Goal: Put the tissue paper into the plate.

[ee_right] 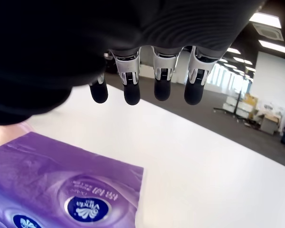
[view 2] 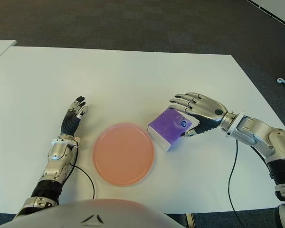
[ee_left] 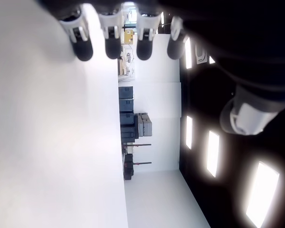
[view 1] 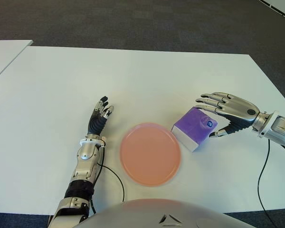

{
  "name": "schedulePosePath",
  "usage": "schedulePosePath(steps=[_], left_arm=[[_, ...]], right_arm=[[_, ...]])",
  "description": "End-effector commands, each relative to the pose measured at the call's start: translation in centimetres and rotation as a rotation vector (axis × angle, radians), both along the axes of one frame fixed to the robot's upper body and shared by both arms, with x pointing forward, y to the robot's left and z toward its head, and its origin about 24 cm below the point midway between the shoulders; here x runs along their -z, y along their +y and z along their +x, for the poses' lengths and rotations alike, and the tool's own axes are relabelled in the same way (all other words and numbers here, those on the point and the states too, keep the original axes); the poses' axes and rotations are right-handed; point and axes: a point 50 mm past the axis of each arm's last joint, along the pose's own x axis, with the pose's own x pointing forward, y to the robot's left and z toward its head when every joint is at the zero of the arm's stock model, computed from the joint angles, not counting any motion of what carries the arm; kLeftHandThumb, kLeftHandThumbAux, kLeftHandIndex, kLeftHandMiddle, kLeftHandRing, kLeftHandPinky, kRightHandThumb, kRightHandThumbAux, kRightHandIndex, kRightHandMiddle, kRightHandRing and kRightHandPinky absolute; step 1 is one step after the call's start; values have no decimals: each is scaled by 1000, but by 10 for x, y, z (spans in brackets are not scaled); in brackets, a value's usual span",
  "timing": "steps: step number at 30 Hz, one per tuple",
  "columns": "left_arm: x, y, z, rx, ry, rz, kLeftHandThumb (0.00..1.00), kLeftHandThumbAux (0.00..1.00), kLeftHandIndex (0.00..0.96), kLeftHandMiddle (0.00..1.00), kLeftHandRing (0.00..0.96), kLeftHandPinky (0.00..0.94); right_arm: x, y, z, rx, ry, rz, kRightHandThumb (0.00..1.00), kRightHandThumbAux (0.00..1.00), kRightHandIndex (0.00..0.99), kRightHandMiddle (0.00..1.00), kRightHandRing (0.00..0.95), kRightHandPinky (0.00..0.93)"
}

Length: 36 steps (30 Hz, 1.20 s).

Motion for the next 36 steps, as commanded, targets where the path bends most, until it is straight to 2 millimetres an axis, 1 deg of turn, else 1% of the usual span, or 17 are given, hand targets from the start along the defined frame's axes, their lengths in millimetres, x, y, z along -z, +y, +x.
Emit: schedulePosePath(steps=[1,6,10,21,31,34,36], left_arm=[[22,-1,-15,-14,122,-16,0,457,0,0,0,0],[22,-1,-15,-14,123,-17,0,457,0,0,0,0],[22,-2,-15,-20,125,-20,0,461,0,0,0,0],[21,-1,-15,-30,134,-18,0,465,0,0,0,0],[21,-1,-15,-40,126,-17,0,476,0,0,0,0],[21,-1,-15,-41,123,-15,0,478,0,0,0,0],[21,-1,-15,-40,122,-13,0,478,0,0,0,0]], right_arm=[[1,9,-2,-65,-3,2,365,262,0,0,0,0],[1,17,-5,-132,1,-15,378,263,0,0,0,0],[1,20,-9,-176,14,-29,382,264,0,0,0,0],[4,18,-17,-199,37,-69,364,263,0,0,0,0],[4,17,-14,-186,40,-121,342,264,0,0,0,0],[9,14,-10,-161,52,-139,339,260,0,0,0,0],[17,11,-8,-143,64,-145,341,257,0,0,0,0]])
